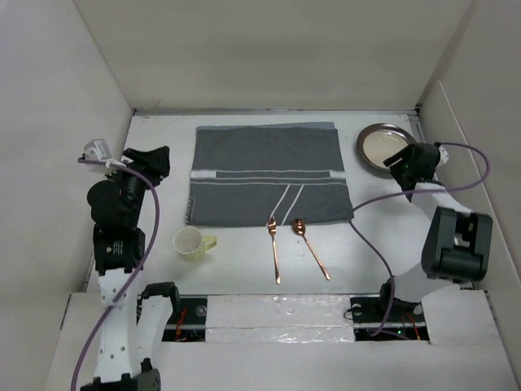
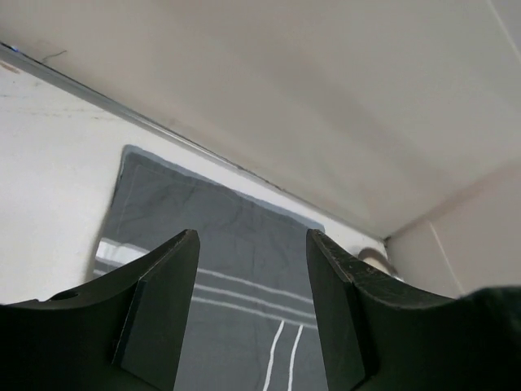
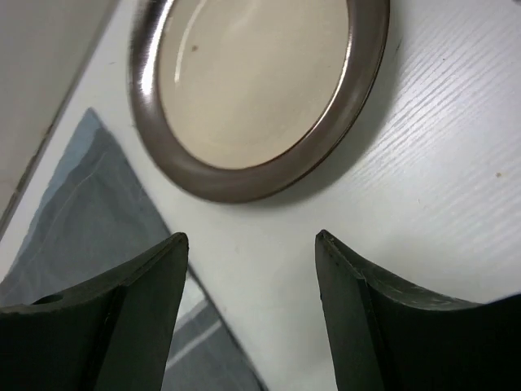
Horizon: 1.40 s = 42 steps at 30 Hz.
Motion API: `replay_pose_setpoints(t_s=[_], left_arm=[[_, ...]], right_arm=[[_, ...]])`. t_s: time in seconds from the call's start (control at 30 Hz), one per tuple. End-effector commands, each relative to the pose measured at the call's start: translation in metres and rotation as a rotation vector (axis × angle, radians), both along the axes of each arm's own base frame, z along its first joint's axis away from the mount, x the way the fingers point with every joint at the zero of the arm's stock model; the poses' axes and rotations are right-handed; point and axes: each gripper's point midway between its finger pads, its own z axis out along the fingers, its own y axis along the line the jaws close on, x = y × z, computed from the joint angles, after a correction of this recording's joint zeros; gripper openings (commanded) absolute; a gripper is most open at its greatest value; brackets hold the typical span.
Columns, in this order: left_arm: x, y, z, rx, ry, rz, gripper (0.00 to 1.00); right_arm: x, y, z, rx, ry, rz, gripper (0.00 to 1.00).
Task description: Set the dinner table for one person
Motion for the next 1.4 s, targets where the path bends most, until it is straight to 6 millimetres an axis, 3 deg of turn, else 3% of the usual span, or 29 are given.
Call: replay_pose_setpoints(t_s=[0.0,0.03,0.13,0.17,0.2,0.27,0.4,0.43,0.5,0.57,0.63,0.67,0.73,0.77,0.83,0.87,0.9,0.97,1.0,1.07,1.1,1.13,1.2,1.23,1.27,1.3,1.37], left_arm=[[-0.02,-0.021,-0.032,0.128,0.053,-0.132,0.52],[-0.023,-0.024,-0.043,0.137,0.084,-0.145,0.51],[-0.024,-0.035,-0.072,0.181,0.154,-0.19,0.51],[-0.024,-0.035,-0.075,0.186,0.161,-0.188,0.51],[-0.023,-0.035,-0.078,0.192,0.173,-0.195,0.51],[-0.024,-0.043,-0.074,0.2,0.173,-0.226,0.51],[-0.018,-0.044,-0.076,0.208,0.202,-0.231,0.5],[-0.018,-0.046,-0.078,0.212,0.213,-0.24,0.49],[-0.017,-0.047,-0.077,0.216,0.22,-0.235,0.48],[-0.016,-0.044,-0.078,0.223,0.229,-0.218,0.47],[-0.015,-0.042,-0.078,0.224,0.237,-0.203,0.47],[-0.016,-0.04,-0.078,0.225,0.236,-0.196,0.47],[-0.016,-0.037,-0.079,0.227,0.243,-0.178,0.46],[-0.016,-0.034,-0.078,0.227,0.244,-0.161,0.45],[-0.016,-0.033,-0.079,0.228,0.246,-0.155,0.45],[-0.016,-0.034,-0.078,0.228,0.244,-0.156,0.44],[-0.016,-0.034,-0.079,0.228,0.246,-0.156,0.44],[-0.017,-0.032,-0.079,0.229,0.249,-0.149,0.43],[-0.017,-0.032,-0.08,0.229,0.253,-0.149,0.43],[-0.017,-0.033,-0.08,0.23,0.253,-0.154,0.42],[-0.015,-0.034,-0.082,0.229,0.259,-0.158,0.42],[-0.015,-0.036,-0.083,0.227,0.261,-0.172,0.41],[-0.014,-0.039,-0.084,0.225,0.257,-0.19,0.4],[-0.014,-0.04,-0.085,0.225,0.26,-0.193,0.4],[-0.013,-0.04,-0.085,0.226,0.256,-0.195,0.4],[-0.014,-0.041,-0.086,0.225,0.26,-0.2,0.4],[-0.013,-0.042,-0.088,0.225,0.263,-0.205,0.4]], right_arm=[[0.033,-0.027,0.004,0.046,-0.025,-0.115,0.69],[0.038,-0.033,-0.015,0.087,0.003,-0.149,0.68],[0.054,-0.037,-0.023,0.159,0.0,-0.185,0.68],[0.057,-0.038,-0.038,0.183,0.029,-0.204,0.68],[0.062,-0.039,-0.038,0.198,0.029,-0.214,0.68],[0.067,-0.041,-0.052,0.238,0.052,-0.251,0.68],[0.074,-0.034,-0.058,0.241,0.089,-0.304,0.64],[0.081,-0.039,-0.051,0.244,0.067,-0.328,0.64],[0.076,-0.039,-0.066,0.253,0.143,-0.351,0.59],[0.085,-0.042,-0.059,0.255,0.156,-0.365,0.57],[0.078,-0.04,-0.073,0.245,0.244,-0.381,0.54],[0.086,-0.043,-0.063,0.242,0.237,-0.388,0.53],[0.074,-0.042,-0.077,0.243,0.335,-0.414,0.5],[0.079,-0.043,-0.071,0.245,0.334,-0.414,0.48],[0.074,-0.042,-0.079,0.244,0.381,-0.414,0.44],[0.074,-0.042,-0.079,0.243,0.389,-0.416,0.41],[0.075,-0.042,-0.078,0.243,0.397,-0.415,0.26],[0.075,-0.041,-0.077,0.245,0.4,-0.41,0.15],[0.073,-0.039,-0.081,0.252,0.394,-0.408,0.0],[0.072,-0.041,-0.077,0.264,0.351,-0.404,0.0],[0.08,-0.049,-0.054,0.259,0.253,-0.401,0.0],[0.069,-0.049,-0.061,0.242,0.251,-0.402,0.0],[0.076,-0.058,-0.003,0.185,0.027,-0.359,0.0],[0.067,-0.055,-0.019,0.187,0.064,-0.362,0.0],[0.075,-0.057,0.028,0.157,-0.094,-0.332,0.0],[0.065,-0.053,0.025,0.138,-0.105,-0.306,0.0],[0.066,-0.048,0.059,0.14,-0.229,-0.234,0.0]])
